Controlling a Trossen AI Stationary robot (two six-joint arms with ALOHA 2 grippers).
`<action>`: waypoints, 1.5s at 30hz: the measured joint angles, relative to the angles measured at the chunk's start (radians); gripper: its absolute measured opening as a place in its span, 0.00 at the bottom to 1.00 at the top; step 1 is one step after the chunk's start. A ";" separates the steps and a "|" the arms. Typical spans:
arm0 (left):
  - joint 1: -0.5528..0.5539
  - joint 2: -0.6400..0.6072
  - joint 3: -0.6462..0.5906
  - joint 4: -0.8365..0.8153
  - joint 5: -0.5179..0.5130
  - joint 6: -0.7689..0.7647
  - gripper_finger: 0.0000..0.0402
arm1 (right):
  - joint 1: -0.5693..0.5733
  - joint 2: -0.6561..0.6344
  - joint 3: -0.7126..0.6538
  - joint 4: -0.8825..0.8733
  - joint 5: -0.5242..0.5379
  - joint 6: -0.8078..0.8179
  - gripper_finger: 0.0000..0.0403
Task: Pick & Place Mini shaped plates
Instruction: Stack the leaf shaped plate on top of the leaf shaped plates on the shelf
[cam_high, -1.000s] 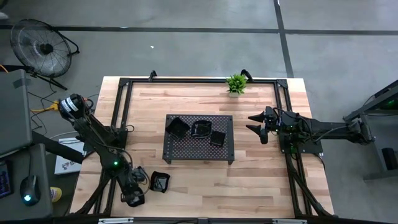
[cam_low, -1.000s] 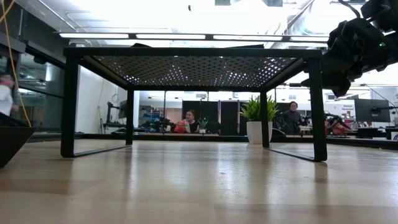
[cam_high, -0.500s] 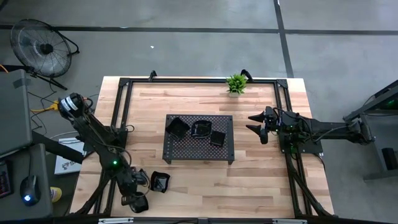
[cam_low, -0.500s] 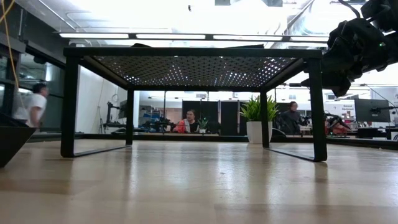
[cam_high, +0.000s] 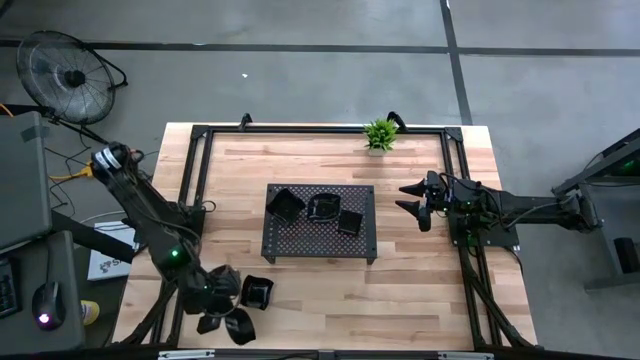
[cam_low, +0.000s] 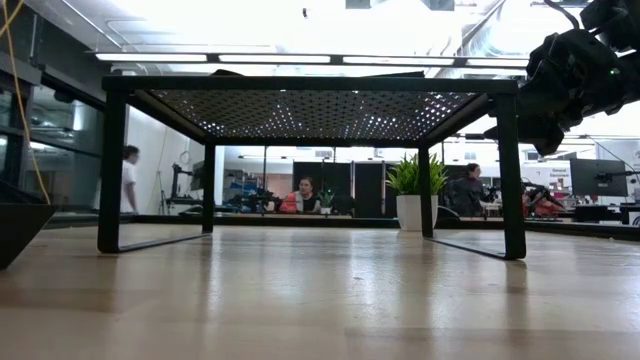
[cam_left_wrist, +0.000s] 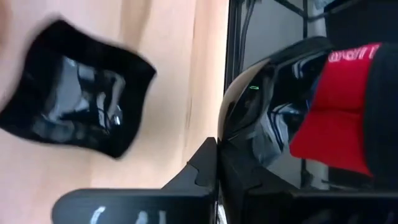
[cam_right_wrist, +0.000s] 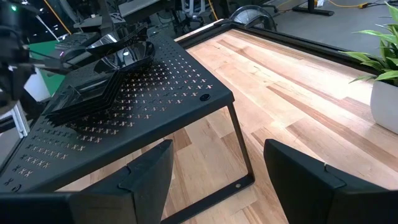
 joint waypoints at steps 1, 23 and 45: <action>0.009 -0.003 0.016 -0.020 -0.002 0.014 0.00 | 0.000 0.000 0.000 0.000 0.000 0.000 0.61; 0.347 -0.007 0.301 -0.167 0.012 0.479 0.00 | 0.000 0.000 0.000 0.000 0.000 0.000 0.61; 0.352 -0.007 0.304 -0.018 -0.637 0.253 0.00 | 0.000 0.000 0.000 0.000 0.177 -0.156 0.61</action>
